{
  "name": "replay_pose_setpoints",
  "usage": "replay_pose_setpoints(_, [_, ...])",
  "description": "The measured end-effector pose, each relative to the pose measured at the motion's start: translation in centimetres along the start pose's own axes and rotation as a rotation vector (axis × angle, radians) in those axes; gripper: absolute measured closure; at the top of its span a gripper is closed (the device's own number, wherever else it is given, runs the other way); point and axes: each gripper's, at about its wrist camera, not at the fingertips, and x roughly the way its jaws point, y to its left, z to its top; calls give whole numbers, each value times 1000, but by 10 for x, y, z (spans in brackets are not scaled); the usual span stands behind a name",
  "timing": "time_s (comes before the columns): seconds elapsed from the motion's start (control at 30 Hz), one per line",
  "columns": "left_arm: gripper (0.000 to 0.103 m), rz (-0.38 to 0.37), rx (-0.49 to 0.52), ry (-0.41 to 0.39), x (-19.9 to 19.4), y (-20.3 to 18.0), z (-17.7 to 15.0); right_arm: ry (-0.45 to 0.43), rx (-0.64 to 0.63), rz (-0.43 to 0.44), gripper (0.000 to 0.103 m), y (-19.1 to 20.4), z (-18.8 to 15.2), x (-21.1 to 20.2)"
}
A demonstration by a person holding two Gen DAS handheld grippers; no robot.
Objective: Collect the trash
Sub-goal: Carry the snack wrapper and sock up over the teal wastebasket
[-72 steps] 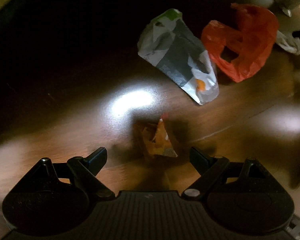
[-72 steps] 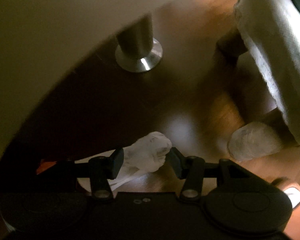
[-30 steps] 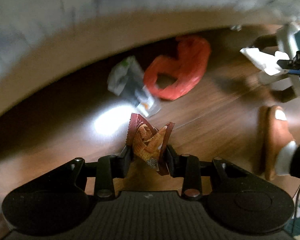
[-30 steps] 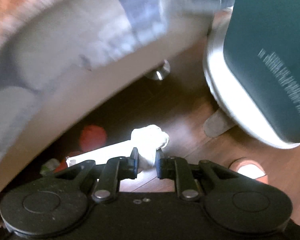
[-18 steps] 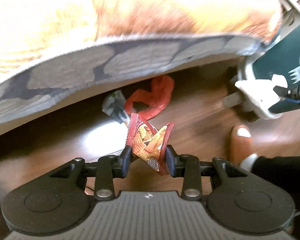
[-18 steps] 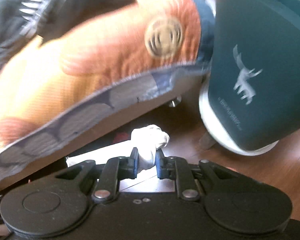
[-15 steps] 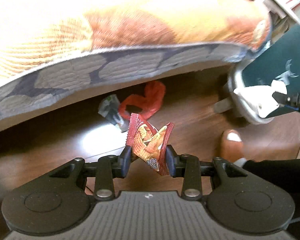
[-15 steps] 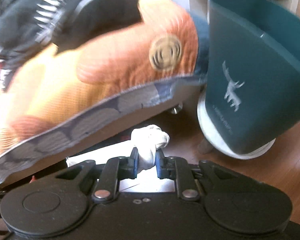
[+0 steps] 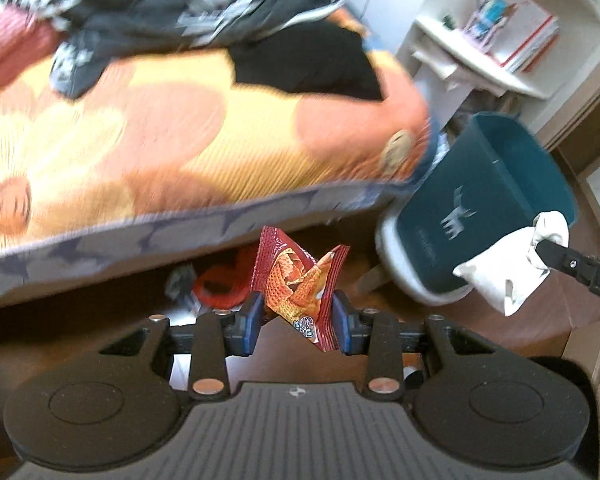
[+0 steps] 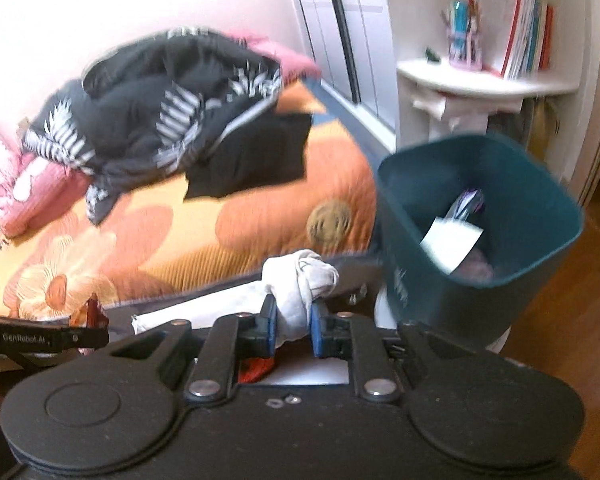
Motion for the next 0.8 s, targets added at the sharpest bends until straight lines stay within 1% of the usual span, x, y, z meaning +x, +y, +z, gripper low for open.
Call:
replay_pose_setpoints(0.17, [68,-30,76,-67,-22,-54,28,-81,-10,-26,87,-25,19,-25])
replay_pose_setpoints(0.27, [67,-55,123,-93,-26,-91,46,-116,-4,-62,87,-45,28,-35])
replay_pose_setpoints(0.33, [67,-76,137,-103,-24,-111,57,-134,2,-92,87,-60,33,-38])
replay_pose_setpoints(0.4, [67,-109,143,-102,-18,-135,70,-146,12,-124,87,-76,40,-38])
replay_pose_setpoints(0.5, [67,-133,177,-96,-6,-168,85,-154,27,-175,87,-99,48,-33])
replay_pose_setpoints(0.67, [67,-161,241,-66,22,-221,101,-141,68,-230,87,-141,56,-21])
replay_pose_setpoints(0.8, [67,-163,265,-31,51,-249,109,-117,92,-269,87,-168,58,-6])
